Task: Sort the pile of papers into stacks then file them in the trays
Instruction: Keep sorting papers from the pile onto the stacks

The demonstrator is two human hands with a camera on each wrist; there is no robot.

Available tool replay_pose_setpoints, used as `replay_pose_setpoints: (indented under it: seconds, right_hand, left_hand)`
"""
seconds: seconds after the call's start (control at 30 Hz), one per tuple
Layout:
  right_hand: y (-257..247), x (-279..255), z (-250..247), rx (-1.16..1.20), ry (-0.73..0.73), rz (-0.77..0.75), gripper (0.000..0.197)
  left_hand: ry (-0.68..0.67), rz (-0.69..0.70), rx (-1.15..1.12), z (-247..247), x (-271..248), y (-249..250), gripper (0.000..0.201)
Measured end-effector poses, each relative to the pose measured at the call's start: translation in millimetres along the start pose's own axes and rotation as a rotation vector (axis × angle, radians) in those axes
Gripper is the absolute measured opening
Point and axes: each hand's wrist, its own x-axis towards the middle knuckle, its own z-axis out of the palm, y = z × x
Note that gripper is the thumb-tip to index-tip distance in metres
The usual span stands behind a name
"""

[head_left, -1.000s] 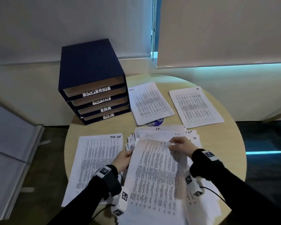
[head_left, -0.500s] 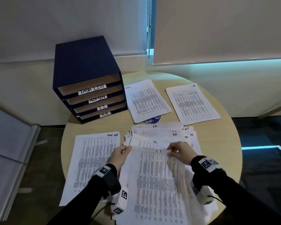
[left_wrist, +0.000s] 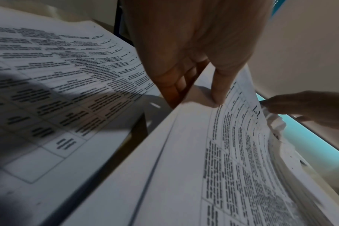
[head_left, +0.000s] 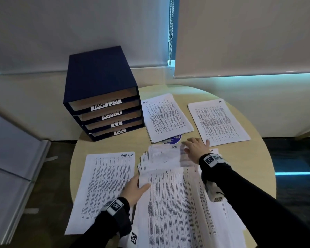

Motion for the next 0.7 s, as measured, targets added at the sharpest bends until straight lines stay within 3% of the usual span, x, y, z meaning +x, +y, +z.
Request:
replay_pose_setpoints:
  seconds: [0.23, 0.43, 0.63, 0.7]
  right_hand:
    - [2.5, -17.9, 23.8, -0.058, 0.369, -0.135, 0.024]
    - [5.5, -22.3, 16.3, 0.061, 0.414, -0.236, 0.026]
    - [10.5, -23.8, 7.5, -0.099, 0.389, -0.329, 0.056]
    - [9.5, -25.5, 5.9, -0.128, 0.392, -0.333, 0.055]
  left_hand:
    - [0.015, -0.017, -0.033, -5.7, 10.6, -7.1, 0.040]
    - [0.009, 0.005, -0.049, -5.2, 14.3, -2.5, 0.032]
    - [0.006, -0.006, -0.070, -5.6, 13.3, 0.5, 0.034]
    - [0.005, -0.010, -0.077, -5.7, 13.3, 1.0, 0.034]
